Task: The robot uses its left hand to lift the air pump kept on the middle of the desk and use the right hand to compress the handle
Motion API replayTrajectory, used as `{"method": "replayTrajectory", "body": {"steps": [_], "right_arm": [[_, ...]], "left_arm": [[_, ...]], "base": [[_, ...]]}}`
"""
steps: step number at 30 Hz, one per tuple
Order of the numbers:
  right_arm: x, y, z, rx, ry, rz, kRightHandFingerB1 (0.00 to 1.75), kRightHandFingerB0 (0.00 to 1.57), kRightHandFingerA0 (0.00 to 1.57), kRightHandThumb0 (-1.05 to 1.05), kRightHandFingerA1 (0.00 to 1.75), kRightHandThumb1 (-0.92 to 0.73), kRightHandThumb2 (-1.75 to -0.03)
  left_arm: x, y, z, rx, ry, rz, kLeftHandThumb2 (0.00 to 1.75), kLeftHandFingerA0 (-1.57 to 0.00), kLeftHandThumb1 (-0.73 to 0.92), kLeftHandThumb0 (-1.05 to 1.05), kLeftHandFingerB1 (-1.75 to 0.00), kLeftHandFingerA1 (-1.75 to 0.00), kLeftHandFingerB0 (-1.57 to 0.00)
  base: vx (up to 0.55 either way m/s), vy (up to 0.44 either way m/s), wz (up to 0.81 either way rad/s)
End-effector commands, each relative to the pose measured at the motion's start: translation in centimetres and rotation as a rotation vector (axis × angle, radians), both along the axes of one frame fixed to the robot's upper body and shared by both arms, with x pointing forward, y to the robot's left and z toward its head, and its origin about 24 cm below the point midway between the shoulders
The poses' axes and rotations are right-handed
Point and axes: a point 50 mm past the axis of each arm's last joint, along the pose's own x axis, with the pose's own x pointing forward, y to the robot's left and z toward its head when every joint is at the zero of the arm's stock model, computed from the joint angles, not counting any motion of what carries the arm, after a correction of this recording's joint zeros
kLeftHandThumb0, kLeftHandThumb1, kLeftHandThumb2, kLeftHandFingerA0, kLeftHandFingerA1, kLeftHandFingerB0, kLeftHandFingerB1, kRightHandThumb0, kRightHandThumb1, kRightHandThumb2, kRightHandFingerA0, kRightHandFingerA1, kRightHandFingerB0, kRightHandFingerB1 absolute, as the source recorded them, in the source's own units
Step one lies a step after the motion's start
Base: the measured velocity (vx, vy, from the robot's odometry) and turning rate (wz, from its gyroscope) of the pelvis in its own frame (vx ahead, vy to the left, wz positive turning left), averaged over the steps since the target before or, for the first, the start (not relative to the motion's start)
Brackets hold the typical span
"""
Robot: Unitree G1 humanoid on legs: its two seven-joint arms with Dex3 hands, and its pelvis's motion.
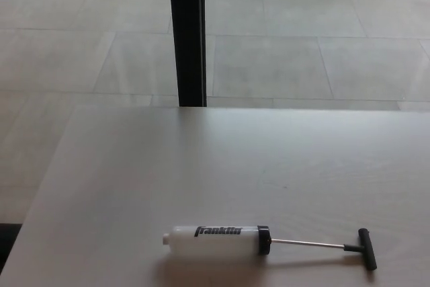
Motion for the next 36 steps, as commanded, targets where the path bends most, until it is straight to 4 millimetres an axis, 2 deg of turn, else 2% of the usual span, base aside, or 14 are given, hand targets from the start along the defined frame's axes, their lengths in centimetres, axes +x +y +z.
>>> {"method": "replayTrajectory", "body": {"steps": [1, 5, 6, 10, 11, 13, 14, 15, 19, 20, 22, 23, 34, 36], "right_arm": [[4.7, 1.9, 6.1, -0.126, -0.192, 0.211, 0.08, 0.08, 0.0, -0.95, 0.09, -0.76, -1.12], [6.7, 4.0, 8.6, -0.205, -0.273, 0.324, 0.24, 0.0, 0.0, -0.82, 0.21, -0.68, -1.09], [7.6, 5.1, 9.5, -0.269, -0.319, 0.37, 0.29, 0.11, 0.0, -0.85, 0.34, -0.82, -0.65], [9.4, 8.1, 11.1, -0.363, -0.373, 0.48, 0.28, 0.16, 0.08, -0.87, 0.36, -0.82, -0.66], [10.2, 10.0, 11.7, -0.414, -0.381, 0.588, 0.3, 0.13, 0.02, -0.86, 0.34, -0.7, -1.09], [11.2, 11.9, 11.8, -0.421, -0.364, 0.629, 0.27, 0.15, 0.09, -0.82, 0.39, -0.84, -0.68], [11.3, 12.7, 11.6, -0.402, -0.36, 0.653, 0.36, 0.1, 0.04, -0.85, 0.43, -0.71, -1.08], [11.5, 13.4, 11.4, -0.382, -0.367, 0.681, 0.36, 0.07, 0.03, -0.8, 0.44, -0.69, -1.08], [11.9, 15.0, 10.6, -0.353, -0.361, 0.753, 0.33, 0.07, 0.04, -0.82, 0.46, -0.7, -1.08], [11.9, 15.2, 10.4, -0.356, -0.347, 0.767, 0.27, 0.13, 0.1, -0.8, 0.4, -0.91, -0.68], [12.0, 15.5, 10.1, -0.353, -0.326, 0.776, 0.29, 0.13, 0.09, -0.79, 0.41, -0.92, -0.68], [12.0, 15.6, 9.8, -0.334, -0.323, 0.779, 0.32, 0.06, 0.04, -0.81, 0.45, -0.73, -1.11], [12.4, 15.7, 8.2, -0.248, -0.282, 0.772, 0.35, 0.04, 0.02, -0.72, 0.51, -0.72, -1.12], [12.7, 15.9, 8.0, -0.221, -0.276, 0.797, 0.24, 0.1, 0.08, -0.69, 0.44, -0.92, -0.67]], "left_arm": [[7.6, -1.7, 7.5, 0.42, -0.205, -0.322, 0.59, -0.18, 0.59, -0.97, -0.34, -0.52, -0.23], [10.3, -4.4, 9.9, 0.521, -0.279, -0.445, 0.57, -0.18, 0.55, -0.89, -0.36, -0.58, -0.24], [11.4, -6.1, 11.2, 0.583, -0.299, -0.522, 0.58, -0.19, 0.56, -0.95, -0.37, -0.58, -0.24], [13.5, -10.3, 13.5, 0.666, -0.401, -0.679, 0.74, -0.28, 0.42, -0.97, -0.37, -0.53, -0.3], [14.5, -12.4, 14.5, 0.657, -0.496, -0.776, 0.56, -0.3, 0.49, -0.85, -0.31, -0.45, -0.32], [15.5, -15.0, 15.7, 0.75, -0.519, -0.874, 0.58, -0.33, 0.53, -0.88, -0.31, -0.44, -0.32], [15.7, -16.0, 16.0, 0.761, -0.526, -0.905, 0.58, -0.35, 0.53, -0.89, -0.31, -0.43, -0.35], [15.8, -17.1, 16.1, 0.789, -0.531, -0.943, 0.58, -0.36, 0.54, -0.87, -0.33, -0.45, -0.4], [16.6, -20.3, 16.4, 0.794, -0.596, -1.068, 0.58, -0.33, 0.52, -0.81, -0.38, -0.44, -0.46], [16.7, -21.1, 16.3, 0.776, -0.603, -1.097, 0.56, -0.32, 0.51, -0.8, -0.38, -0.43, -0.44], [16.8, -22.2, 15.9, 0.75, -0.582, -1.159, 0.81, -0.25, 0.42, -0.79, -0.46, -0.5, -0.33], [16.8, -22.8, 15.8, 0.777, -0.552, -1.2, 0.58, -0.25, 0.55, -0.79, -0.36, -0.43, -0.35], [18.0, -28.4, 12.9, 0.92, -0.279, -1.512, 0.56, -0.21, 0.52, -0.78, -0.34, -0.49, -0.31], [18.0, -29.0, 12.3, 0.941, -0.251, -1.549, 0.58, -0.21, 0.56, -0.83, -0.34, -0.52, -0.31]], "base": [[0.0, 0.0, 0.0], [0.0, 0.0, 0.0], [0.0, 0.0, 0.0], [0.0, 0.0, 0.0], [0.0, 0.0, 0.0], [0.0, 0.0, 0.0], [0.0, 0.0, 0.0], [0.0, 0.0, 0.0], [0.0, 0.0, 0.0], [0.0, 0.0, 0.0], [0.0, 0.0, 0.0], [0.0, 0.0, 0.0], [0.0, 0.0, 0.0], [0.0, 0.0, 0.0]]}}
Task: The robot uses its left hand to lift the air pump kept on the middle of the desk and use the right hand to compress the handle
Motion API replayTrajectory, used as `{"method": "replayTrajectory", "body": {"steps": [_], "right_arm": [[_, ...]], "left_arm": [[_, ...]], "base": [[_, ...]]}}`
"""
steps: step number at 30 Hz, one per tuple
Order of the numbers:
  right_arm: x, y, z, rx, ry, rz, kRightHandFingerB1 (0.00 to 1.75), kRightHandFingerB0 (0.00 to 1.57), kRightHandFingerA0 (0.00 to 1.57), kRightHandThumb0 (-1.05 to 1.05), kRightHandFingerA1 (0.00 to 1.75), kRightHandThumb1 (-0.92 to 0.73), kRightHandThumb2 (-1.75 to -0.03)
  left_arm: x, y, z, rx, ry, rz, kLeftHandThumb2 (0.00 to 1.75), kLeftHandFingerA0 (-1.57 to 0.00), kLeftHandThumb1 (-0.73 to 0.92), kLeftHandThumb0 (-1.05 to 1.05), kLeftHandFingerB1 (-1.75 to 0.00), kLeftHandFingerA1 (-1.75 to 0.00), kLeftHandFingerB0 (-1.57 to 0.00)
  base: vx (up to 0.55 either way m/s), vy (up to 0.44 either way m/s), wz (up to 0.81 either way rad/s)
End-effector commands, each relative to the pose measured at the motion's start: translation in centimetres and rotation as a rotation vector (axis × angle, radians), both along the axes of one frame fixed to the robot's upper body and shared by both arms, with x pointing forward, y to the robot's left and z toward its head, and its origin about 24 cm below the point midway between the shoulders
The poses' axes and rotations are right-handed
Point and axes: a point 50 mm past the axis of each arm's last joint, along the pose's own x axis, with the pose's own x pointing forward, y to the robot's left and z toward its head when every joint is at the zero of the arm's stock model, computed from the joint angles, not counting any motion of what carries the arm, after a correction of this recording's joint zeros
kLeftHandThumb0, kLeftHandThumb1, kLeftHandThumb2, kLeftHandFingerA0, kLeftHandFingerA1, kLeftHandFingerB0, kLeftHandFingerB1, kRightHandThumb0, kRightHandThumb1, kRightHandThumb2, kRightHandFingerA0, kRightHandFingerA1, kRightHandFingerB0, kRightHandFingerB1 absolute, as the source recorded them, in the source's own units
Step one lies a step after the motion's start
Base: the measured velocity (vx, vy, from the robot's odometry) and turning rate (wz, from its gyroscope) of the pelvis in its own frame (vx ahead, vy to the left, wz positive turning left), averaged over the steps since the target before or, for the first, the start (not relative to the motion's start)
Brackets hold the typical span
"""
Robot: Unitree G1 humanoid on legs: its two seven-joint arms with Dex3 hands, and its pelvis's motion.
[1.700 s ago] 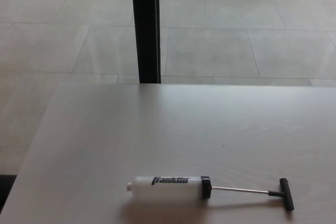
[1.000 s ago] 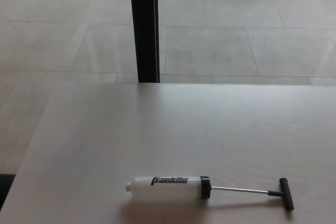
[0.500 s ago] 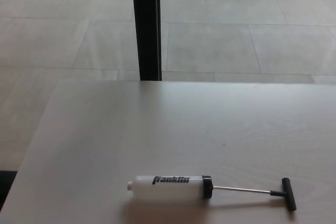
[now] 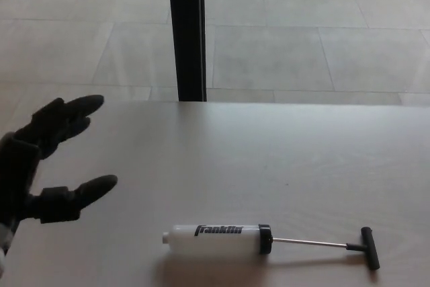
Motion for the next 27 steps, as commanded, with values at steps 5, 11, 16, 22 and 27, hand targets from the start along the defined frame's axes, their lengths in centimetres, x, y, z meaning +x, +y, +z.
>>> {"method": "replayTrajectory", "body": {"steps": [5, 11, 16, 22, 27], "right_arm": [[1.1, 2.1, -1.3, 0.011, 0.139, 0.102, 0.28, 0.14, 0.12, -0.74, 0.43, -0.89, -0.67], [1.4, 2.2, -1.5, -0.018, 0.164, 0.094, 0.31, 0.23, 0.18, -0.73, 0.45, -0.9, -0.67], [1.6, 2.2, -1.2, -0.04, 0.14, 0.095, 0.35, 0.36, 0.25, -0.64, 0.49, -0.87, -0.67], [2.0, 2.5, -0.9, -0.02, 0.111, 0.09, 0.38, 0.43, 0.32, -0.63, 0.52, -0.83, -0.65], [1.9, 2.7, -0.4, -0.03, 0.085, 0.105, 0.56, 0.4, 0.29, -0.63, 0.6, -0.67, -1.06]], "left_arm": [[0.6, -6.4, -2.2, 0.618, 0.045, -0.272, 0.58, -0.21, 0.57, -0.82, -0.35, -0.55, -0.3], [0.6, -6.9, -2.7, 0.701, 0.025, -0.304, 0.59, -0.24, 0.59, -0.85, -0.35, -0.53, -0.28], [0.6, -7.8, -3.3, 0.908, 0.039, -0.308, 0.62, -0.14, 0.68, -0.94, -0.37, -0.54, -0.16], [0.8, -8.9, -4.1, 1.152, -0.035, -0.292, 0.62, -0.11, 0.73, -0.97, -0.38, -0.58, -0.12], [0.9, -9.6, -5.0, 1.279, -0.098, -0.251, 0.94, -0.04, 0.23, -0.41, -0.51, -0.55, 0.0]], "base": [[0.0, 0.0, 0.0], [0.0, 0.0, 0.0], [0.0, 0.0, 0.0], [0.0, 0.0, 0.0], [0.0, 0.0, 0.0]]}}
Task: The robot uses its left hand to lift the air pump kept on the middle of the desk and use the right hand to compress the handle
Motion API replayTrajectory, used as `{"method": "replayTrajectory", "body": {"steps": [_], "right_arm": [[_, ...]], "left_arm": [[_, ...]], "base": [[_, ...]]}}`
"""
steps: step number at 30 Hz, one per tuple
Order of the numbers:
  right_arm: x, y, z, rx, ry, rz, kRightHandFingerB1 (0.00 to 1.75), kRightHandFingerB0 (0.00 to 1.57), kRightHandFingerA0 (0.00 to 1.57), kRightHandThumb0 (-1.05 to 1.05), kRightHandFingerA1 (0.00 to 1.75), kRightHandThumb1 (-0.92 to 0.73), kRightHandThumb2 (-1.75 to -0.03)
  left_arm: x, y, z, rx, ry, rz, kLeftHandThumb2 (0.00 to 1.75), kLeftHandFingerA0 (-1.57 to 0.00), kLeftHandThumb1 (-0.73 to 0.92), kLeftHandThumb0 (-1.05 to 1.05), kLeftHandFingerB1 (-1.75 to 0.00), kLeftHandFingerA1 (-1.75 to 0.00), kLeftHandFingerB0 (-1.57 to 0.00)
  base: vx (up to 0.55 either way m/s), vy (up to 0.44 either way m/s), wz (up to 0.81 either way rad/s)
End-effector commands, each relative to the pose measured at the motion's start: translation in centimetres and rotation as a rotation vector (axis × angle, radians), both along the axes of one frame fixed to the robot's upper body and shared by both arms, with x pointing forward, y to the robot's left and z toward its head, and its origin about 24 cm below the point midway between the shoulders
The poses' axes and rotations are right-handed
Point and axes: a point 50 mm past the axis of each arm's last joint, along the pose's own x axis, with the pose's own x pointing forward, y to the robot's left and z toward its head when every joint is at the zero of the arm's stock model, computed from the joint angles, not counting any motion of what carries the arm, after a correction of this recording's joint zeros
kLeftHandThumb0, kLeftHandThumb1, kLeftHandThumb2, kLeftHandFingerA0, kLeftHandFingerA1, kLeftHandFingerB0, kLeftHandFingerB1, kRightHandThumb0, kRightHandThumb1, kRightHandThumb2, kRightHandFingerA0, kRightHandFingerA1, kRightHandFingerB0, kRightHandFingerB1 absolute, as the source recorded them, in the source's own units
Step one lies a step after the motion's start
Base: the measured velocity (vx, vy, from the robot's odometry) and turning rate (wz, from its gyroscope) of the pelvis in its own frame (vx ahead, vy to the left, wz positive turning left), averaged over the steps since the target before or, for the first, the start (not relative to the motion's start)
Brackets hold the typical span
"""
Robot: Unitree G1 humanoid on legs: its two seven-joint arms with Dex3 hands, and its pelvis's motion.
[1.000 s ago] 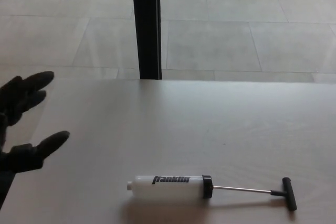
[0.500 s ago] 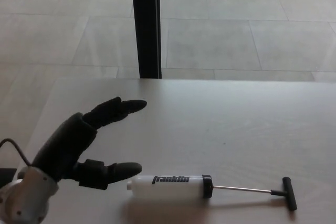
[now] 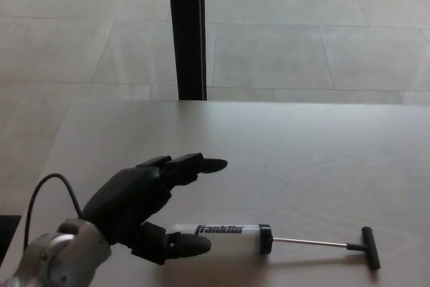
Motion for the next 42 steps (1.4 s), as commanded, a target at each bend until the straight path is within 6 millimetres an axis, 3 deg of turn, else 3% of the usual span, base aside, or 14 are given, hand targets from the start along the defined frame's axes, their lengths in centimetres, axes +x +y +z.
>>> {"method": "replayTrajectory", "body": {"steps": [1, 2, 3, 10, 12, 14, 26, 27, 28, 31, 38, 40, 41, 42], "right_arm": [[0.7, 0.5, 1.1, -0.025, -0.009, 0.018, 0.57, 0.4, 0.28, -0.58, 0.59, -0.65, -1.05], [0.7, 0.5, 1.1, -0.004, -0.013, 0.014, 0.4, 0.47, 0.35, -0.6, 0.54, -0.82, -0.64], [0.7, 0.6, 1.2, 0.001, -0.016, 0.015, 0.4, 0.48, 0.36, -0.61, 0.54, -0.81, -0.64], [0.8, 0.8, 1.6, -0.012, -0.026, 0.011, 0.41, 0.5, 0.4, -0.61, 0.55, -0.8, -0.64], [0.7, 0.8, 1.6, -0.01, -0.036, 0.01, 0.58, 0.43, 0.33, -0.55, 0.6, -0.61, -1.03], [0.8, 0.7, 1.7, -0.015, -0.042, 0.012, 0.41, 0.5, 0.39, -0.59, 0.53, -0.81, -0.64], [0.7, 0.9, 1.5, 0.002, -0.064, 0.006, 0.44, 0.57, 0.44, -0.59, 0.57, -0.78, -0.63], [0.7, 1.0, 1.5, 0.002, -0.058, 0.005, 0.44, 0.58, 0.44, -0.61, 0.57, -0.77, -0.63], [0.7, 1.0, 1.4, 0.001, -0.057, 0.005, 0.44, 0.58, 0.45, -0.62, 0.57, -0.78, -0.63], [0.7, 1.3, 1.4, 0.011, -0.059, 0.016, 0.45, 0.6, 0.44, -0.63, 0.6, -0.77, -0.63], [0.6, 0.7, 1.8, -0.014, -0.081, 0.008, 0.47, 0.58, 0.47, -0.56, 0.75, -0.8, -0.64], [0.6, 0.5, 1.9, -0.009, -0.076, 0.008, 0.46, 0.59, 0.49, -0.6, 0.73, -0.79, -0.63], [0.6, 0.5, 1.9, -0.008, -0.075, 0.008, 0.46, 0.59, 0.49, -0.61, 0.71, -0.78, -0.63], [0.7, 0.6, 1.9, -0.01, -0.072, 0.007, 0.45, 0.58, 0.47, -0.62, 0.62, -0.79, -0.64]], "left_arm": [[0.6, -1.1, -2.2, 0.768, -0.255, -0.017, 0.94, -0.04, 0.23, -0.41, -0.51, -0.55, 0.0], [0.7, -1.3, -2.2, 0.796, -0.274, -0.009, 1.05, -0.12, 0.62, -1.0, -0.39, -0.6, 0.0], [0.8, -1.4, -2.2, 0.818, -0.285, 0.0, 0.93, -0.04, 0.22, -0.41, -0.51, -0.55, 0.0], [1.1, -1.7, -2.3, 0.892, -0.328, 0.026, 0.93, -0.04, 0.22, -0.41, -0.5, -0.55, 0.0], [1.2, -1.8, -2.4, 0.892, -0.328, 0.037, 0.61, -0.1, 0.67, -0.94, -0.36, -0.55, -0.17], [1.3, -1.9, -2.6, 0.897, -0.314, 0.054, 0.6, -0.08, 0.65, -0.92, -0.36, -0.55, -0.16], [1.9, -3.2, -4.1, 0.719, -0.117, 0.209, 0.6, -0.17, 0.62, -0.8, -0.4, -0.62, -0.16], [1.9, -3.6, -4.4, 0.687, -0.086, 0.228, 0.87, -0.19, 0.48, -0.8, -0.49, -0.63, -0.14], [2.0, -3.8, -4.5, 0.686, -0.084, 0.229, 0.59, -0.21, 0.62, -0.8, -0.41, -0.64, -0.19], [1.9, -3.8, -4.9, 0.67, -0.08, 0.247, 0.86, -0.24, 0.46, -0.79, -0.5, -0.66, -0.17], [2.4, -2.8, -5.4, 0.669, -0.039, 0.335, 0.58, -0.29, 0.61, -0.77, -0.43, -0.71, -0.24], [2.5, -2.6, -5.4, 0.637, 0.0, 0.37, 0.86, -0.27, 0.48, -0.75, -0.51, -0.72, -0.17], [2.5, -2.7, -5.4, 0.63, 0.009, 0.378, 0.59, -0.25, 0.62, -0.72, -0.44, -0.85, -0.21], [2.5, -2.6, -5.4, 0.623, 0.02, 0.386, 0.87, -0.25, 0.49, -0.72, -0.51, -0.74, -0.13]], "base": [[0.0, 0.0, 0.0], [0.0, 0.0, 0.0], [0.0, 0.0, 0.0], [0.0, 0.0, 0.0], [0.0, 0.0, 0.0], [0.0, 0.0, 0.0], [0.0, 0.0, 0.0], [0.0, 0.0, 0.0], [0.0, 0.0, 0.0], [0.0, 0.0, 0.0], [0.0, 0.0, 0.0], [0.0, 0.0, 0.0], [0.0, 0.0, 0.0], [0.0, 0.0, 0.0]]}}
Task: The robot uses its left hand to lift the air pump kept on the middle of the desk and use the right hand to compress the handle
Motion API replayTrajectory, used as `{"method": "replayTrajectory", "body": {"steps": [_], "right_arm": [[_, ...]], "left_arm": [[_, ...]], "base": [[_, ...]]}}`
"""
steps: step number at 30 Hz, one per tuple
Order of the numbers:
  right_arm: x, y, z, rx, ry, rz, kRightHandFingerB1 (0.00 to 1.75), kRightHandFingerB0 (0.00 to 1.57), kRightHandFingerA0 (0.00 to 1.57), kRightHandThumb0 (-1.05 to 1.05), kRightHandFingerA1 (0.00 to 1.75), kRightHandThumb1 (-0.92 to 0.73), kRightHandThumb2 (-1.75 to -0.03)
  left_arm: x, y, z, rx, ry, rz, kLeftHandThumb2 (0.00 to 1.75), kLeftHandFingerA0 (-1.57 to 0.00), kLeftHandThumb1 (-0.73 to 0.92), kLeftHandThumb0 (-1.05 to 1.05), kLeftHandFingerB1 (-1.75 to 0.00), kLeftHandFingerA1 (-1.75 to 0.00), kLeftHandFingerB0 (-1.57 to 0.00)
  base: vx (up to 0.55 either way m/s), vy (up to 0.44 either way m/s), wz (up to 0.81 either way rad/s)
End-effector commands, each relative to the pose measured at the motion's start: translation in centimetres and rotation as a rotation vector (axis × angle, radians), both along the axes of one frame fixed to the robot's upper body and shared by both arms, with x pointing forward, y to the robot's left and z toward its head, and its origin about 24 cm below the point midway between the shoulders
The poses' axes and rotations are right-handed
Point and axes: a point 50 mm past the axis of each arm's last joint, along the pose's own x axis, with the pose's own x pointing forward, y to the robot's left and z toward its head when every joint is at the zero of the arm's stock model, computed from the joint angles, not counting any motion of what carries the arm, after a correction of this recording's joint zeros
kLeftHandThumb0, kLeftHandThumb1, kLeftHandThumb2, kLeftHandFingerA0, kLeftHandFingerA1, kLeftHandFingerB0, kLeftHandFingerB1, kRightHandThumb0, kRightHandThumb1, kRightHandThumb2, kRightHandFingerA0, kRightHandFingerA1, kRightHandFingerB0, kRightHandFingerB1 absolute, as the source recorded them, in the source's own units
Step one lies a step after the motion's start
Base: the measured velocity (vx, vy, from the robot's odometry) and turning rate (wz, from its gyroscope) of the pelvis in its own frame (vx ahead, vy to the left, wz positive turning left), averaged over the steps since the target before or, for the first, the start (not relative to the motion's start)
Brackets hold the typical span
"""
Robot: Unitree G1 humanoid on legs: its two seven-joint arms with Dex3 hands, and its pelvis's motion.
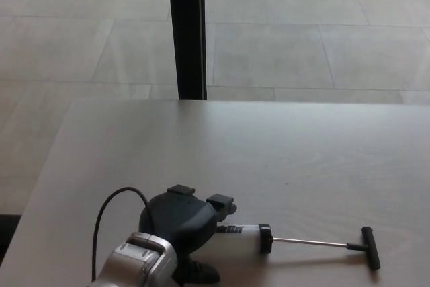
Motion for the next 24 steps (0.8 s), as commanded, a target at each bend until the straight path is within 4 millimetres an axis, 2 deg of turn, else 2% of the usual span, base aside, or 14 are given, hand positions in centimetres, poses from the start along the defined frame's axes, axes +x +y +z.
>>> {"method": "replayTrajectory", "body": {"steps": [1, 5, 6, 8, 9, 11, 12, 13, 14, 16, 18, 21, 22, 24], "right_arm": [[0.1, -0.2, 0.8, 0.005, -0.026, -0.021, 0.46, 0.59, 0.5, -0.61, 0.83, -0.78, -0.63], [0.0, -0.1, 0.8, 0.009, -0.03, -0.023, 0.46, 0.59, 0.5, -0.58, 0.71, -0.78, -0.63], [-0.1, -0.1, 0.9, -0.004, -0.03, -0.028, 0.46, 0.6, 0.48, -0.59, 0.67, -0.78, -0.63], [-0.2, -0.2, 0.9, -0.002, -0.024, -0.033, 0.46, 0.59, 0.46, -0.58, 0.54, -0.77, -0.63], [-0.2, -0.4, 1.1, -0.001, -0.03, -0.032, 0.46, 0.59, 0.47, -0.6, 0.76, -0.77, -0.63], [-0.3, -0.4, 1.2, -0.001, -0.033, -0.033, 0.46, 0.59, 0.47, -0.6, 0.76, -0.77, -0.63], [-0.2, -0.5, 1.3, 0.0, -0.029, -0.039, 0.45, 0.59, 0.46, -0.63, 0.69, -0.76, -0.63], [-0.2, -0.5, 1.4, -0.002, -0.031, -0.038, 0.46, 0.6, 0.41, -0.64, 0.97, -0.77, -0.63], [-0.2, -0.5, 1.4, 0.001, -0.032, -0.036, 0.46, 0.59, 0.43, -0.64, 0.84, -0.77, -0.63], [0.0, -0.2, 1.6, 0.011, -0.034, -0.032, 0.45, 0.59, 0.39, -0.63, 0.92, -0.77, -0.63], [0.1, -0.1, 1.7, -0.003, -0.04, -0.029, 0.45, 0.58, 0.43, -0.59, 0.56, -0.77, -0.63], [0.3, 0.0, 2.1, -0.006, -0.056, -0.031, 0.46, 0.6, 0.42, -0.59, 0.63, -0.77, -0.64], [0.3, -0.1, 2.1, -0.015, -0.057, -0.032, 0.45, 0.59, 0.37, -0.6, 1.04, -0.77, -0.63], [0.3, -0.2, 2.3, -0.012, -0.064, -0.035, 0.45, 0.6, 0.39, -0.61, 0.77, -0.75, -0.63]], "left_arm": [[0.9, 2.3, -0.2, 0.06, -0.013, 0.254, 0.85, -0.25, 0.48, -0.69, -0.52, -0.75, -0.13], [0.9, 2.3, -0.5, 0.011, 0.011, 0.311, 0.82, -0.28, 0.47, -0.64, -0.54, -0.76, -0.16], [0.8, 2.6, -0.8, 0.029, -0.01, 0.322, 0.58, -0.27, 0.62, -0.55, -0.47, -0.84, -0.21], [0.8, 2.9, -0.8, -0.002, 0.002, 0.352, 0.57, -0.22, 0.62, -0.5, -0.51, -0.98, -0.21], [0.8, 2.9, -0.9, -0.015, 0.001, 0.361, 0.56, -0.22, 0.62, -0.51, -0.53, -1.05, -0.22], [0.9, 2.9, -0.9, -0.017, -0.001, 0.366, 0.56, -0.22, 0.62, -0.51, -0.53, -1.05, -0.22], [0.9, 2.8, -0.7, -0.008, -0.013, 0.364, 0.57, -0.25, 0.61, -0.52, -0.53, -1.07, -0.24], [0.9, 2.5, -0.7, -0.004, -0.014, 0.36, 0.67, -0.3, 0.54, -0.58, -0.74, -1.11, -0.36], [0.8, 2.1, -0.7, -0.037, 0.002, 0.365, 0.57, -0.32, 0.6, -0.48, -0.67, -1.19, -0.37], [0.9, 1.5, -0.7, -0.043, -0.012, 0.345, 0.57, -0.42, 0.6, -0.49, -0.72, -1.17, -0.47], [1.0, 0.9, -0.9, -0.017, -0.014, 0.305, 0.59, -0.7, 0.57, -0.45, -0.67, -1.3, -0.53], [1.2, 0.5, -1.2, -0.001, -0.005, 0.283, 0.57, -0.83, 0.53, -0.43, -0.56, -1.34, -0.51], [1.1, 0.3, -1.4, 0.017, -0.005, 0.267, 0.58, -0.86, 0.5, -0.43, -0.56, -1.39, -0.5], [1.0, 0.1, -1.5, 0.025, -0.005, 0.249, 0.55, -0.91, 0.52, -0.41, -0.5, -1.49, -0.46]], "base": [[0.0, 0.0, 0.0], [0.0, 0.0, 0.0], [0.0, 0.0, 0.0], [0.0, 0.0, 0.0], [0.0, 0.0, 0.0], [0.0, 0.0, 0.0], [0.0, 0.0, 0.0], [0.0, 0.0, 0.0], [0.0, 0.0, 0.0], [0.0, 0.0, 0.0], [0.0, 0.0, 0.0], [0.0, 0.0, 0.0], [0.0, 0.0, 0.0], [0.0, 0.0, 0.0]]}}
